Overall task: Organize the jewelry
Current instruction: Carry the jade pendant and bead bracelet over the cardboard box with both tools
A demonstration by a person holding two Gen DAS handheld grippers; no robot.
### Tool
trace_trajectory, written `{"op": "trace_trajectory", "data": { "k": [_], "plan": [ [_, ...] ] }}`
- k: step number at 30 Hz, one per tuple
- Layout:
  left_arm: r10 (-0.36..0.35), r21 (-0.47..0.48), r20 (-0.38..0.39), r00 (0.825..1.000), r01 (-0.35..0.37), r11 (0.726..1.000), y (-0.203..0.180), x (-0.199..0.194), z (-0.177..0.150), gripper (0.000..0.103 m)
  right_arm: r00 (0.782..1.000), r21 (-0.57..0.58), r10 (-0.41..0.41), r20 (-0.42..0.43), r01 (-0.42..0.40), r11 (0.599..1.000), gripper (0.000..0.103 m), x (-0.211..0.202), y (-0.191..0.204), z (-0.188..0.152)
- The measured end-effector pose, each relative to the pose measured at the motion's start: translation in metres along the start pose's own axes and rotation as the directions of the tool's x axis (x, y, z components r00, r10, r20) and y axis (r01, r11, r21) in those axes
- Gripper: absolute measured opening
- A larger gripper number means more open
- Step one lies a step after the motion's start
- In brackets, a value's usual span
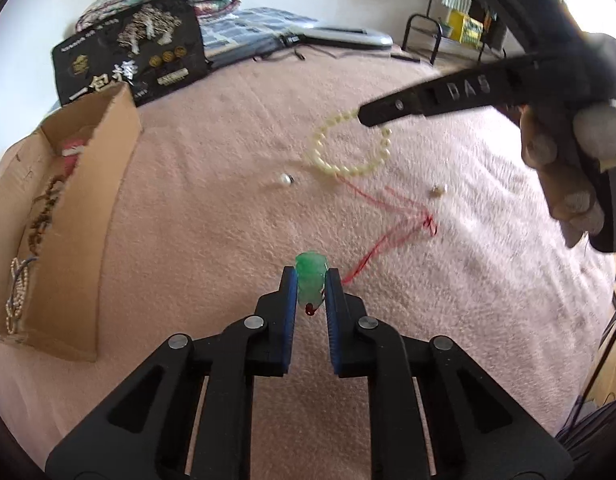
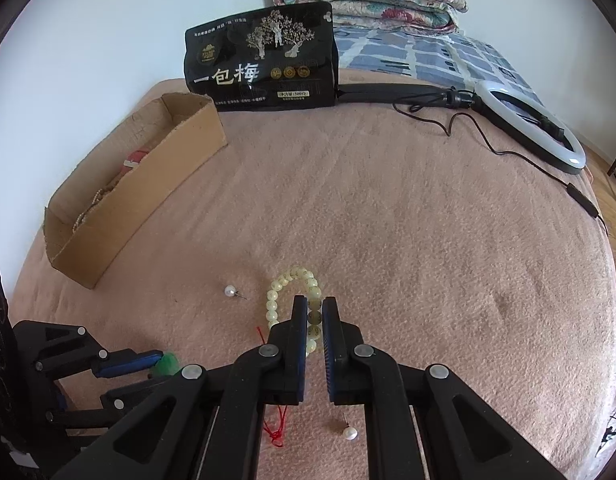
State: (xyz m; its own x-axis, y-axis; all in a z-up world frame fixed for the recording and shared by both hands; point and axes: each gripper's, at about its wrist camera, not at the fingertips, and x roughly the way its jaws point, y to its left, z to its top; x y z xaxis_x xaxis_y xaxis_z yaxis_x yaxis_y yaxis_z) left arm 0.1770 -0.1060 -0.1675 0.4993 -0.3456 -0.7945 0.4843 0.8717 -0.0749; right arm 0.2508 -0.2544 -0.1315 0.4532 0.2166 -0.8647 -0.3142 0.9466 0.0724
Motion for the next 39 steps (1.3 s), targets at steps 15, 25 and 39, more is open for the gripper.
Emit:
{"op": "trace_trajectory", "data": {
  "k": [15,25,39],
  "plan": [
    [0.022,-0.079,0.149,0.989,-0.010,0.997,0.018,-0.071,0.015,0.012,0.997,-0.027,-0.001,0.074,0.003,1.000,0.005,-0.052,0.019,0.002],
    [0.056,-0.100,0.227,0.972,-0.034,0.994,0.033,-0.110,0.026,0.012,0.993,-0.059,0.004,0.120,0.003,0.998,0.005,-0.080,0.036,0.004],
    [0.175,-0.165,0.346,0.922,-0.123,0.978,0.091,-0.176,0.045,0.012,0.984,-0.139,0.064,0.165,-0.041,0.989,0.005,-0.098,0.084,0.020]
  ]
}}
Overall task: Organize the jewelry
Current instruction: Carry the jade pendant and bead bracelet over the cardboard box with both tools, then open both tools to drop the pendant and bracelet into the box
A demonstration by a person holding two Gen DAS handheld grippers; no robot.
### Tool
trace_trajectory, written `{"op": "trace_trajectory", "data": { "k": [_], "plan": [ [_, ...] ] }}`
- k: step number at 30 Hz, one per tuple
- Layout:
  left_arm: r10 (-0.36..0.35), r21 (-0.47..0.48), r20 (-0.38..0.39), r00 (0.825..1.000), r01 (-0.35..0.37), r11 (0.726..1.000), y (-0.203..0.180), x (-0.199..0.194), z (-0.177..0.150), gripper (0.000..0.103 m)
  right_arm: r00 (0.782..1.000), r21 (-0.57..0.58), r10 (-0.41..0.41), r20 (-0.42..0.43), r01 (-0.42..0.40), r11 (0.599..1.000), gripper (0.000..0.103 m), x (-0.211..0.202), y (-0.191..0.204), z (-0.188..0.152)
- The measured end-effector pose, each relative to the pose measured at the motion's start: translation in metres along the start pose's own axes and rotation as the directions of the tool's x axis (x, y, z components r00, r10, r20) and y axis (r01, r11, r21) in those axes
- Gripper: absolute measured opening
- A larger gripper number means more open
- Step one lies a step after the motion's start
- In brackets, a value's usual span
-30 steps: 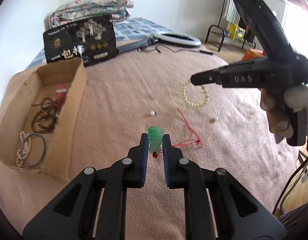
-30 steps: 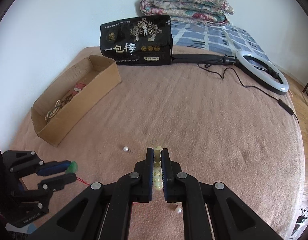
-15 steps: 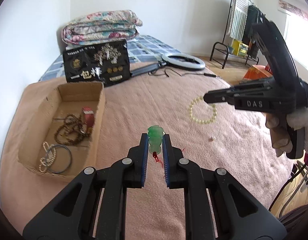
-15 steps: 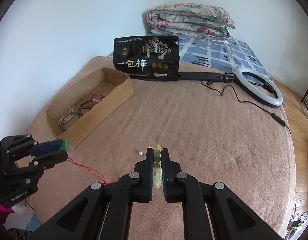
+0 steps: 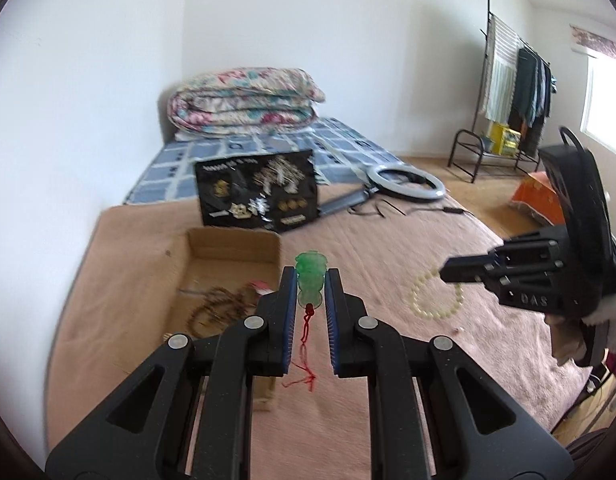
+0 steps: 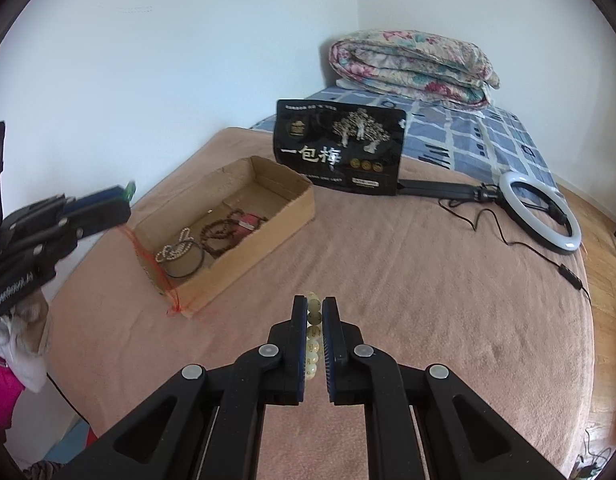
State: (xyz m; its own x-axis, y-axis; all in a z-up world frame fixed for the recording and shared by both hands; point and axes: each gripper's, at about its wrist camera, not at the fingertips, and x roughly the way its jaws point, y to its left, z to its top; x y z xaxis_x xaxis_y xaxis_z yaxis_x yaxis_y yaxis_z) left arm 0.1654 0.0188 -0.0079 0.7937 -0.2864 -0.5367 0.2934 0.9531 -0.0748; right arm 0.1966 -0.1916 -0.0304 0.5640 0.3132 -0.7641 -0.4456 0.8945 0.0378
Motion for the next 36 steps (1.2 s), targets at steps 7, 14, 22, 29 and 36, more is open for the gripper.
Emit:
{"op": "trace_trajectory", "data": {
  "k": [7,14,22,29,36],
  "plan": [
    [0.068,-0.022,0.028,0.997,-0.067,0.998,0.035,-0.006,0.010,0.012,0.999,-0.035,0.034,0.016,-0.033,0.999,0.005,0.004,0.026,0.015],
    [0.113,-0.049,0.027,0.993,-0.112,0.993,0.064,-0.001,0.008,0.012,0.997,-0.062,0.070,0.025,-0.068,0.996,0.005,0.016,0.054,0.032],
    [0.141,-0.067,0.027,0.990,-0.139,0.988,0.086,0.008,0.007,0.012,0.995,-0.079,0.103,0.020,-0.101,0.992,0.005,0.034,0.079,0.046],
    [0.161,-0.078,0.017,0.987,-0.159,0.984,0.102,0.017,0.004,0.012,0.993,-0.080,0.119,0.006,-0.118,0.990,0.005,0.053,0.094,0.052],
    [0.165,-0.087,-0.019,0.986,-0.166,0.982,0.112,0.033,-0.006,0.012,0.991,-0.057,0.137,-0.013,-0.137,0.989,0.005,0.075,0.101,0.057]
  ]
}}
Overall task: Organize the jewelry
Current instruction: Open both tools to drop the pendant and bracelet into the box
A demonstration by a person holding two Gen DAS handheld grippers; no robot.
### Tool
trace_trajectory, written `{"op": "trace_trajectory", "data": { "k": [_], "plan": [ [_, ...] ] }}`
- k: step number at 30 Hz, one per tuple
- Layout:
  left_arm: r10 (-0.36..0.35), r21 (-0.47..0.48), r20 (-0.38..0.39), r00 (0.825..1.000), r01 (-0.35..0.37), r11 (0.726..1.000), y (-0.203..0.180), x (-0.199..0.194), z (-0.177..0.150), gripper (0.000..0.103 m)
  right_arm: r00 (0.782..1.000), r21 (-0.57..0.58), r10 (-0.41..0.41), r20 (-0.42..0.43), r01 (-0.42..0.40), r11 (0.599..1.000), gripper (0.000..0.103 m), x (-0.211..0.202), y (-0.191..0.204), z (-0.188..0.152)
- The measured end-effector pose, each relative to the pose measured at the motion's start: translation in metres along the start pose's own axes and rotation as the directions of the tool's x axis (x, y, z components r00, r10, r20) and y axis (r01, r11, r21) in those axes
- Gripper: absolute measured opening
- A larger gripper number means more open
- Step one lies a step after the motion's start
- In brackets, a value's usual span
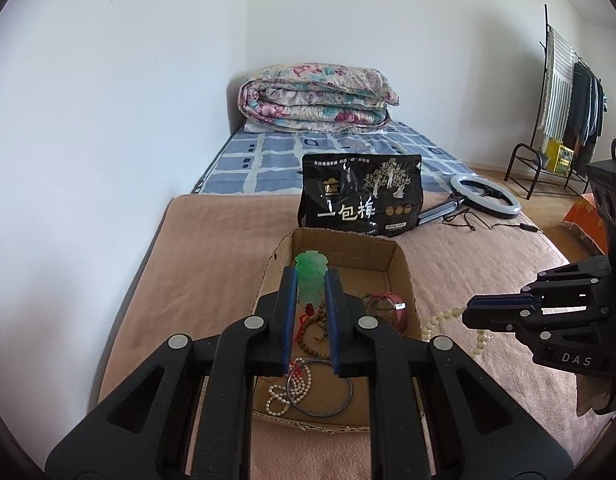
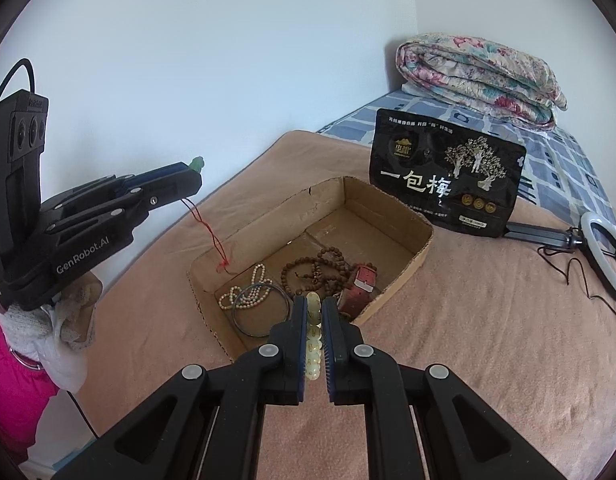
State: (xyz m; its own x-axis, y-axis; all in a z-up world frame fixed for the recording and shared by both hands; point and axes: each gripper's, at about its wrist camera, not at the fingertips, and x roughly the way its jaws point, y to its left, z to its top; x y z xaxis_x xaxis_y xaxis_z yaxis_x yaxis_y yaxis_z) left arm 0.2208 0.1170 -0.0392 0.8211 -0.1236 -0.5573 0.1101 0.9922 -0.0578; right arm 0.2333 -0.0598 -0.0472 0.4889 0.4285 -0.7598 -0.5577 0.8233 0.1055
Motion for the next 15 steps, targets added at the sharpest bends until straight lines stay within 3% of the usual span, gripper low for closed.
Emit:
{"op": "trace_trajectory", "data": {
  "k": [15],
  "plan": [
    [0.004,-0.010,-0.069,0.998,-0.004,1.000,0.005,0.027,-0.024,0.012,0.999,0.030,0.008,-0.054,-0.007,1.000,0.005,0.043,0.004,-0.002]
  ]
}}
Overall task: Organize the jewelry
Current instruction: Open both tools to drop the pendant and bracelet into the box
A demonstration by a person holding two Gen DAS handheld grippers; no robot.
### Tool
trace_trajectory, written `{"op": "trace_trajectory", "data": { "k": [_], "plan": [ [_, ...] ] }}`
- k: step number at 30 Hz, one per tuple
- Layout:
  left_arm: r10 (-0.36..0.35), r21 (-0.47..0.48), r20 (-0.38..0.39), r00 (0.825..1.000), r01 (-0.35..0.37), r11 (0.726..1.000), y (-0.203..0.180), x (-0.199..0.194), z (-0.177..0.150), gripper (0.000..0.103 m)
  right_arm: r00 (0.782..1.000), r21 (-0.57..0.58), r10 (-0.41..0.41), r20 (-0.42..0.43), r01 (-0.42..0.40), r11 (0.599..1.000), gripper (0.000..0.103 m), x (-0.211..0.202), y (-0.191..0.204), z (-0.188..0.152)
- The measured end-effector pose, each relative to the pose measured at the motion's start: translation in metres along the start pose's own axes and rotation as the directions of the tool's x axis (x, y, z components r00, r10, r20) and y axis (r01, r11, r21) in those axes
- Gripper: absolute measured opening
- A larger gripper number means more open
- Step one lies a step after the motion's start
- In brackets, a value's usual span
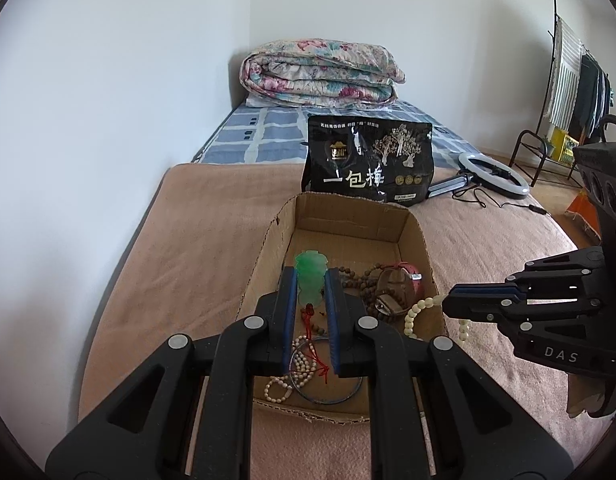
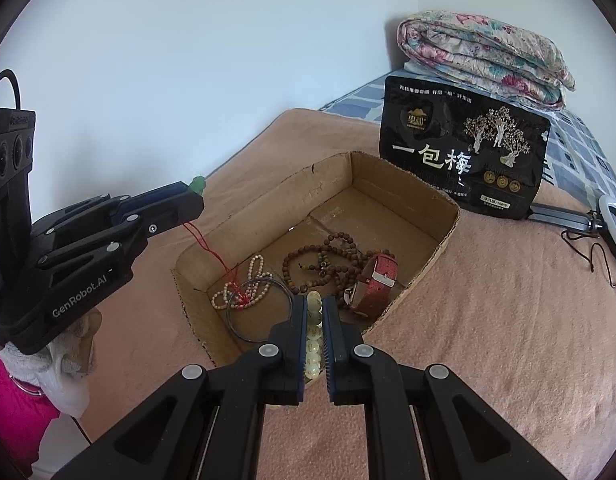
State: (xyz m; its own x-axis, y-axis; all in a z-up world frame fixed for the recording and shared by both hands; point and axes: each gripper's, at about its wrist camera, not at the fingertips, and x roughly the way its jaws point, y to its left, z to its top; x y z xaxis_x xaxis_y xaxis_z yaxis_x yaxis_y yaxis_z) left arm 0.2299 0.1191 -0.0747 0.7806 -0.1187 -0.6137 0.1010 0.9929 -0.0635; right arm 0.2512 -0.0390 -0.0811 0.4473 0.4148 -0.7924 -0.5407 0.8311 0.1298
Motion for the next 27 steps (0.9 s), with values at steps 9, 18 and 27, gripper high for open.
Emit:
{"op": "trace_trajectory", "data": {
  "k": [9,18,27],
  "plan": [
    [-0.001,-0.009,-0.020,1.000,0.001,1.000,-0.001,0.006,-0.006,0.012,1.000,0.015,-0.007,-0.019,0.007,1.000,0.005,0.011,-0.005,-0.002],
    [-0.002,-0.023,-0.053,0.999,0.000,1.000,0.001,0.013,-0.012,0.012,0.999,0.003,-0.011,-0.033,0.011,1.000,0.006,0.017,-0.004,-0.005],
    [0.008,-0.037,-0.045,0.999,-0.009,0.999,0.002,0.009,-0.013,0.036,0.998,-0.021,-0.068,0.012,0.069,0.997,0.061,0.006,0.001,-0.006]
  ]
}}
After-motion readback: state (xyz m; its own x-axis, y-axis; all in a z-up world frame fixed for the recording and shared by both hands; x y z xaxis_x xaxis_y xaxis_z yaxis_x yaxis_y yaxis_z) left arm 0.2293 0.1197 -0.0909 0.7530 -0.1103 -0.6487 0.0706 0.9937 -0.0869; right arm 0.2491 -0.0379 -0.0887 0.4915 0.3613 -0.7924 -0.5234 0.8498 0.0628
